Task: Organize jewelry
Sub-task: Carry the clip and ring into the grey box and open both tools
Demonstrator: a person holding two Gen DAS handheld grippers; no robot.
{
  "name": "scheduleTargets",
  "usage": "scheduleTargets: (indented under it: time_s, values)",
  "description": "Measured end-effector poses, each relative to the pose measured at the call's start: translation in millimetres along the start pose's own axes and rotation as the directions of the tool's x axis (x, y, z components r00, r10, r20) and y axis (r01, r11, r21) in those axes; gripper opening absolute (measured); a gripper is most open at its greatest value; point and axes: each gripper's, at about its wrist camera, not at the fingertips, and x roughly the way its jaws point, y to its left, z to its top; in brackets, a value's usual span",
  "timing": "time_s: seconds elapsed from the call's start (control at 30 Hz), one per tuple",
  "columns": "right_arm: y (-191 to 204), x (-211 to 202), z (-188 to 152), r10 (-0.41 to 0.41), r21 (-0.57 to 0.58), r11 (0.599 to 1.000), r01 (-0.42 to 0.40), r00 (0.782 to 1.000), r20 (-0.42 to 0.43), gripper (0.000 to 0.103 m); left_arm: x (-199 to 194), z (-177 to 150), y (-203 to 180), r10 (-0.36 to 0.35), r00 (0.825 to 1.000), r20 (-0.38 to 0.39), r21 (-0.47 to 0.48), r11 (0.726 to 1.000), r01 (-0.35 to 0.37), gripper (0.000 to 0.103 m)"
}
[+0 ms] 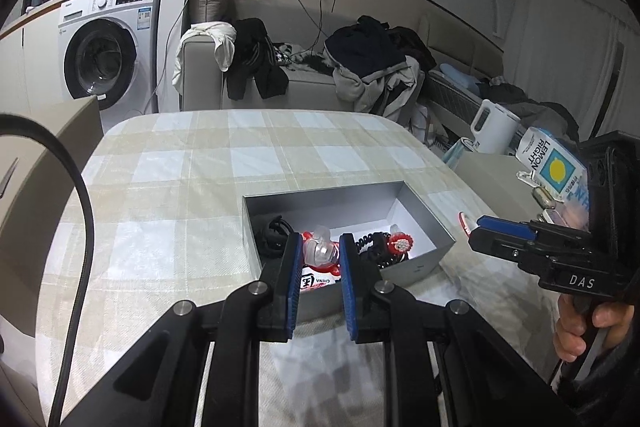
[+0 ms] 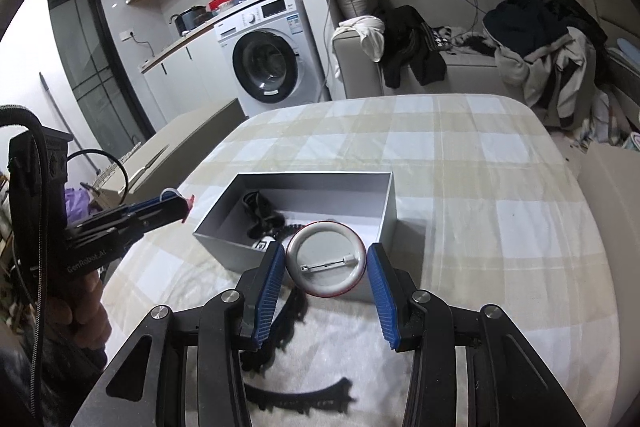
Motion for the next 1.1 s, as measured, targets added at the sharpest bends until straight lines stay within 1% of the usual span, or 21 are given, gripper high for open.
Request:
scheduleTargets:
  time_s: [0.3,0.5,0.7,0.83,1.1]
  values:
    - [-5,14,7,0.005,0.027,1.000,-0.005,1.000,-0.006,0.041,13,2,2,-0.009,1.000,-0.019,-0.014,1.000,0.008,0.013]
    - [-5,29,11,0.010,0.038,0.999,-0.009,0.999,-0.031,0.041,28,2,2,-0.009,0.999,-0.048,-0.016,1.000,0.008,0.013]
    - [0,45,16,0.004,0.019,1.000,-0.003,0.999,-0.051,0.041,40,-1,-2,-0.001,0.997,-0.079,-0.003,1.000,0.000,0.013]
    - [1,58,19,0.004,0.010,1.000,-0.003,0.998,-0.068,0.041,44,-2,-3,0.004,0.996,-0.087,0.002,1.000,-0.004,0.013]
    - [2,69,21,-0.008,-0.003,1.000,0.008,0.996,-0.085,0.041,51,-2,-4,0.017,0.995,-0.101,0.016,1.000,-0.015,0.013]
